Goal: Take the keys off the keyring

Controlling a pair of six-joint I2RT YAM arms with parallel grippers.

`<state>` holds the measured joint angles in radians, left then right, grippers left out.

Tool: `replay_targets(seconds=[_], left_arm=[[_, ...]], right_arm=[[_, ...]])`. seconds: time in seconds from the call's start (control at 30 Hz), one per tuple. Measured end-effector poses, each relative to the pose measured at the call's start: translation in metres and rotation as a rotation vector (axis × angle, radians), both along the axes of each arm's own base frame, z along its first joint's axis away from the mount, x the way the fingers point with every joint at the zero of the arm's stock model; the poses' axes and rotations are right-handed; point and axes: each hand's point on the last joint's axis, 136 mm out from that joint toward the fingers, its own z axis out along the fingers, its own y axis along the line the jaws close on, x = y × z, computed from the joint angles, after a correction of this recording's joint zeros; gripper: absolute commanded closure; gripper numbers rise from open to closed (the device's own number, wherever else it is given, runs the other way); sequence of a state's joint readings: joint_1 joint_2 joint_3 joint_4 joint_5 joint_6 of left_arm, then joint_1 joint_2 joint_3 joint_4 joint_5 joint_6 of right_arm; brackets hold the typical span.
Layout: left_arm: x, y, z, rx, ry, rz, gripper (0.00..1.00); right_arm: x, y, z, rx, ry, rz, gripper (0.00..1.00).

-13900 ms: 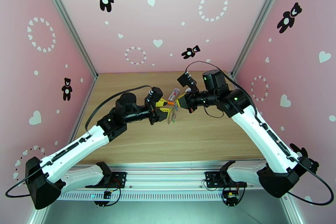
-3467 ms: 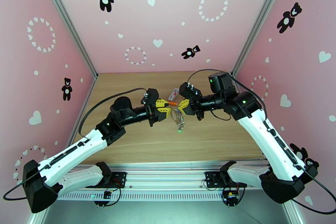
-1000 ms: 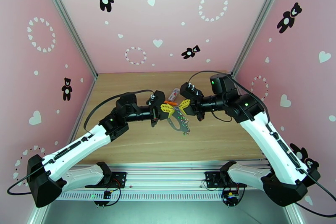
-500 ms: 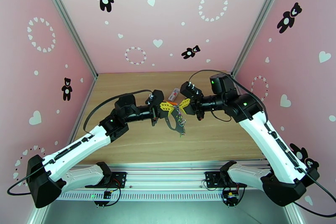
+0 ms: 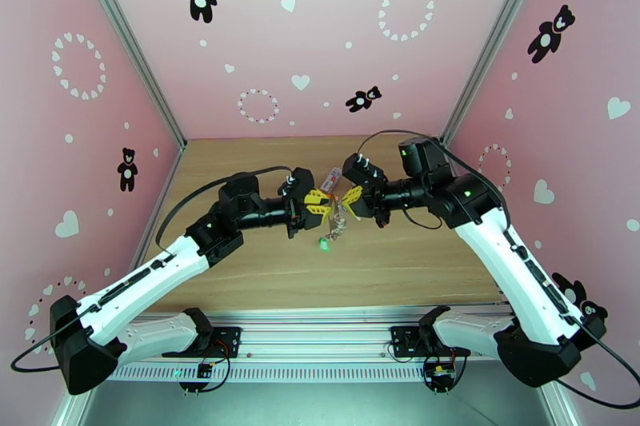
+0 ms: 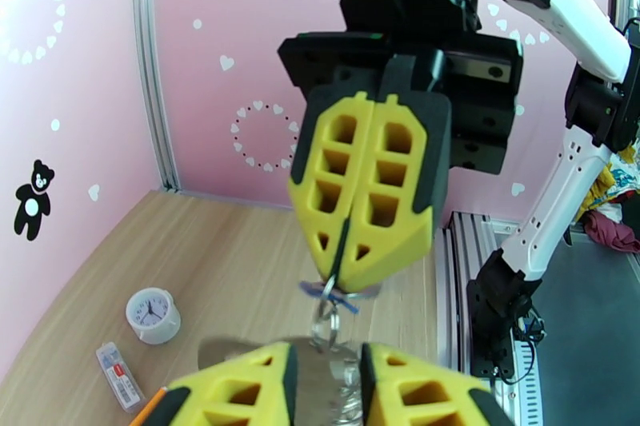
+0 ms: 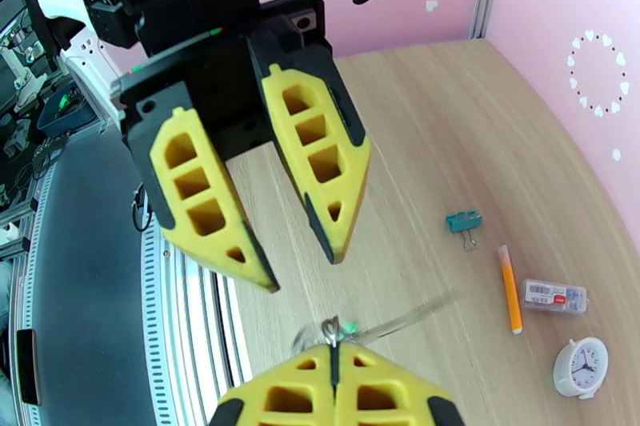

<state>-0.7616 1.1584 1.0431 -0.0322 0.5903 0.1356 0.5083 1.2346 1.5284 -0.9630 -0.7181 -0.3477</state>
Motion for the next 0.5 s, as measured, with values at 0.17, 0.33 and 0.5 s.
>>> replay_targets(seconds=[0.17,0.33,0.5], left_arm=[[-0.001,-0.001,-0.011,0.047,0.03,-0.009,0.65],[0.003,-0.006,-0.019,0.081,0.064,-0.02,0.65],[0.004,-0.011,-0.022,0.077,0.09,-0.035,0.65]], right_arm=[[0.0,-0.001,-0.003,-0.012,0.002,0.003,1.0],[0.0,-0.001,-0.002,-0.014,-0.006,0.005,1.0],[0.003,0.0,-0.004,-0.018,0.002,0.004,1.0]])
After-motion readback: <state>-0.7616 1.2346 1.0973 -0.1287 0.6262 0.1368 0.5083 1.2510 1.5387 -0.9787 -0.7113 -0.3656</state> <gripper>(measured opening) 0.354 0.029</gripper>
